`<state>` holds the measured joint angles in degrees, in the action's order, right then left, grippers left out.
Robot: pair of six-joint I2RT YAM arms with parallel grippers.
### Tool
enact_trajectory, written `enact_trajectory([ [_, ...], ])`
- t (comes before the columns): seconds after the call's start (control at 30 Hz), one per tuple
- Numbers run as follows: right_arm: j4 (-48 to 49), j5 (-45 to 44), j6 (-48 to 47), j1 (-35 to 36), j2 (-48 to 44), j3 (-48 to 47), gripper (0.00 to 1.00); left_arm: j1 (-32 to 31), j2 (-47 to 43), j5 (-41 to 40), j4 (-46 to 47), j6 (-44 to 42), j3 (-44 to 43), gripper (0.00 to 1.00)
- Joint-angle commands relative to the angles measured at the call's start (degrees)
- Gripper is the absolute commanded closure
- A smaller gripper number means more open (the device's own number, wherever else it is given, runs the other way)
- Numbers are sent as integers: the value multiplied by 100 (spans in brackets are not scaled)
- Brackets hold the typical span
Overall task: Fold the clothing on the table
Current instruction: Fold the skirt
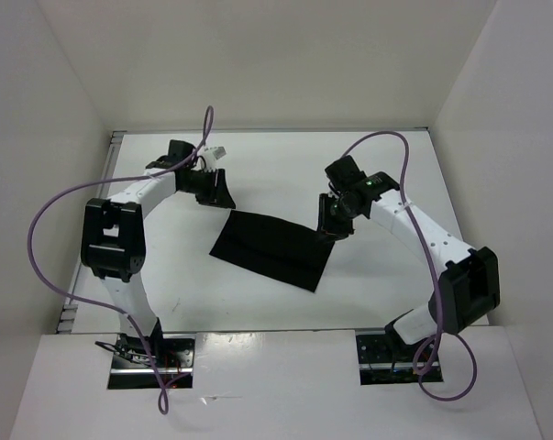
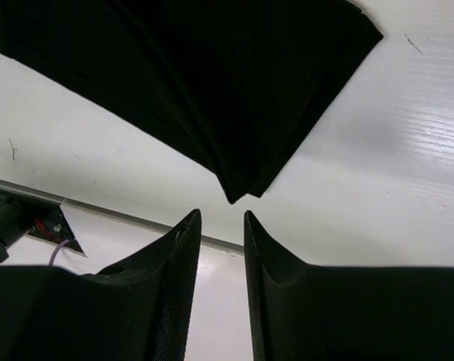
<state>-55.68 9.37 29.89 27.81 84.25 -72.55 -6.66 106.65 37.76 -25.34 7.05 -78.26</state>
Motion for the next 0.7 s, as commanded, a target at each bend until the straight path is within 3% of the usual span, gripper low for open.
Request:
enact_trajectory([
  [0.0,14,-128,122,-13,-321,31,65,-38,259,530,21,-424,-181,53],
  [0.17,-39,-181,236,-13,-373,84,65,-90,479,856,21,-485,-234,64],
  [0.67,-39,-67,403,-13,-479,84,64,-451,910,602,-146,-591,-234,65],
])
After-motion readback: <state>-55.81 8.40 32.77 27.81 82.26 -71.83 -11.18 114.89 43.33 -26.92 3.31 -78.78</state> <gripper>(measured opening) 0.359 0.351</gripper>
